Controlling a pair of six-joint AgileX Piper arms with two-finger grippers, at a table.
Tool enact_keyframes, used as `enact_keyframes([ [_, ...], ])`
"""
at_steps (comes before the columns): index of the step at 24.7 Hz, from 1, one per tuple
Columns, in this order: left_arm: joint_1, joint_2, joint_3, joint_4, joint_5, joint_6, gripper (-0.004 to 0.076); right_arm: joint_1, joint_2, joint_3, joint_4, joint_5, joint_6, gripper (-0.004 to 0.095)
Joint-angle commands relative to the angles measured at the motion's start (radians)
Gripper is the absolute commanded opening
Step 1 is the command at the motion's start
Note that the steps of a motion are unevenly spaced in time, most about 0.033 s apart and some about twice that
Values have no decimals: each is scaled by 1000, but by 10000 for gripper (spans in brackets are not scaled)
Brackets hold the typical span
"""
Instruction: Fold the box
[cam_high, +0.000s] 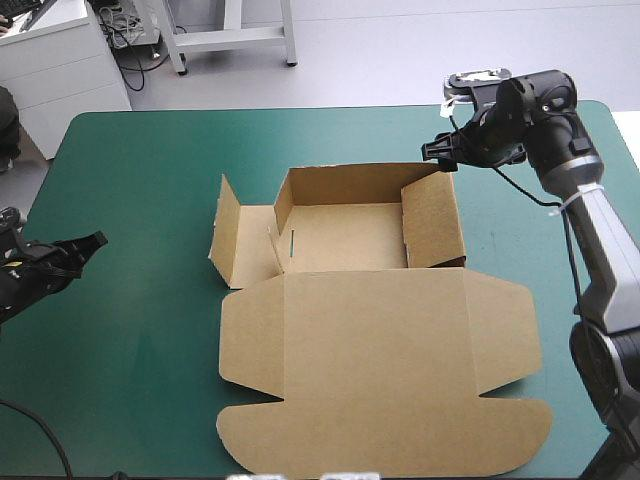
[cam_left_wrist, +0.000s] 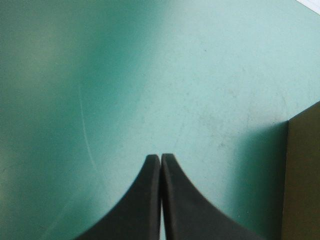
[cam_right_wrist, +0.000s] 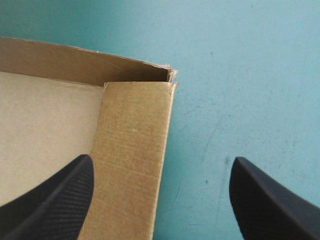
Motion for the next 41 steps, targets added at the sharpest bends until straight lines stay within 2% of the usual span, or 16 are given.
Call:
enact_keyframes([
  [1,1,-19,-26,-41,-42,-8,-32,-3,-93,-31,1,1,20,698],
  [6,1,-19,-26,-58,-42,-8,-32,-1,-137,49,55,1,14,698],
  [12,1,-13,-26,-60,-36,-8,-32,-1,-112,156,57,1,50,698],
  [19,1,-13,-26,-70,-36,-8,-32,-1,-5,158,123,1,63,698],
  [24,1,-12,-26,-70,-36,-8,-32,-1,86,158,127,1,76,698],
  [33,1,-12,-26,-73,-35,-8,-32,-2,137,166,118,1,80,689],
  [35,1,-12,-26,-73,-35,-8,-32,-2,137,166,118,1,83,584],
  [39,1,-12,-26,-45,-26,33,-32,-2,137,167,134,3,75,134],
  [41,1,-12,-26,-36,-26,66,-32,-2,137,167,167,3,55,-28],
])
